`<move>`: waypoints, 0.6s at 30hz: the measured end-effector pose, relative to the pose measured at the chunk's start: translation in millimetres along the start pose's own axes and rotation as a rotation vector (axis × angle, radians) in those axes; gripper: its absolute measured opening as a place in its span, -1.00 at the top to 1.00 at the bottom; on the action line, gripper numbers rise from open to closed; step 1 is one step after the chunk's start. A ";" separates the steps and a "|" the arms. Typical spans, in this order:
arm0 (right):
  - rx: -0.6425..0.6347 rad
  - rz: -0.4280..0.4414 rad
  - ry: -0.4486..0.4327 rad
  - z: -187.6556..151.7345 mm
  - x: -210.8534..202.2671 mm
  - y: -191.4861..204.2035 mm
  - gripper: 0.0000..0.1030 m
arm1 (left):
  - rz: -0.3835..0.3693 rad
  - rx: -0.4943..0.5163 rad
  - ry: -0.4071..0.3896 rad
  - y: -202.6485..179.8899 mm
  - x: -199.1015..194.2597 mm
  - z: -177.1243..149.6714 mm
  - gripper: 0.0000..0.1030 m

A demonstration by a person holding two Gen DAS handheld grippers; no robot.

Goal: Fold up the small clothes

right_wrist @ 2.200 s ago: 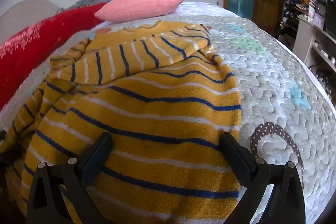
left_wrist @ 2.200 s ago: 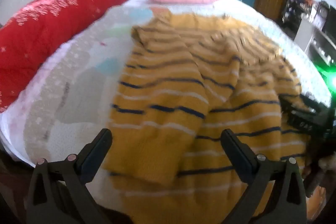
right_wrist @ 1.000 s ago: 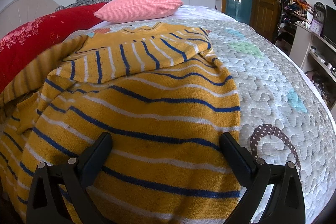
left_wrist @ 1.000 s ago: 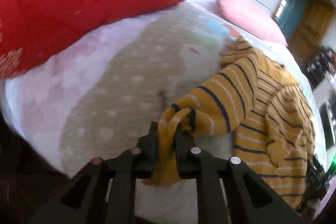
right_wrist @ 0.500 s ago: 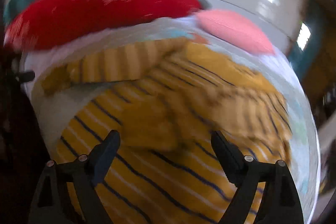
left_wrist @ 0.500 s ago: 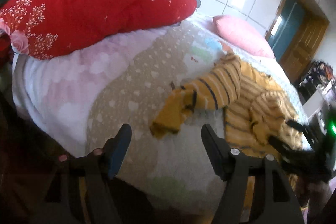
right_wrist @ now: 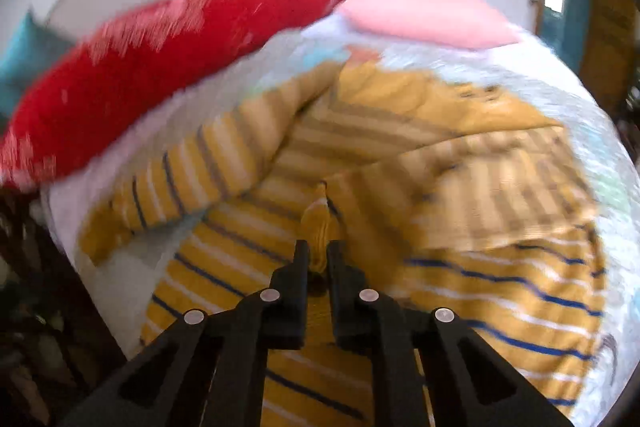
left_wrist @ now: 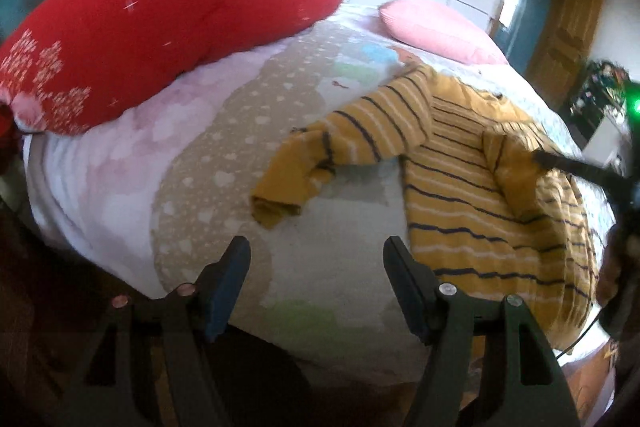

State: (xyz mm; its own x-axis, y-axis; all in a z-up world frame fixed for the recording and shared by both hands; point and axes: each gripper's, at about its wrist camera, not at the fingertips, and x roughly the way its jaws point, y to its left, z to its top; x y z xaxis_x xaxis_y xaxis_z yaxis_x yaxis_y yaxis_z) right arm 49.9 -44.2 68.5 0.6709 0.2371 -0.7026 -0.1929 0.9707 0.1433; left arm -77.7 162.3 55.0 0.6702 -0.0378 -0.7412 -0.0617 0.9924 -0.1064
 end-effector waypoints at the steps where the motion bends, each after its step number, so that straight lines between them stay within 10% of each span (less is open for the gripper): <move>1: 0.029 -0.021 -0.021 0.4 -10.7 -14.8 0.86 | -0.001 0.017 0.002 -6.6 0.2 -0.2 -0.32; 14: 0.300 -0.650 -0.001 -49.4 -93.8 -263.2 0.84 | 0.000 0.205 0.041 -82.5 13.0 -12.1 -0.33; 18: 0.363 -0.645 -0.006 -70.8 -107.7 -286.1 0.81 | -0.013 0.178 0.071 -82.0 21.4 -11.2 -0.43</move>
State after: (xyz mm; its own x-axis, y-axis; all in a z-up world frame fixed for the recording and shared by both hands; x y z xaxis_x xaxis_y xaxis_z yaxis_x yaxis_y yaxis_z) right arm -17.8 -350.2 53.9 0.5753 -0.3855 -0.7214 0.4893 0.8690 -0.0741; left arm -66.6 78.8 40.4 0.6160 -0.0523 -0.7860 0.0826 0.9966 -0.0016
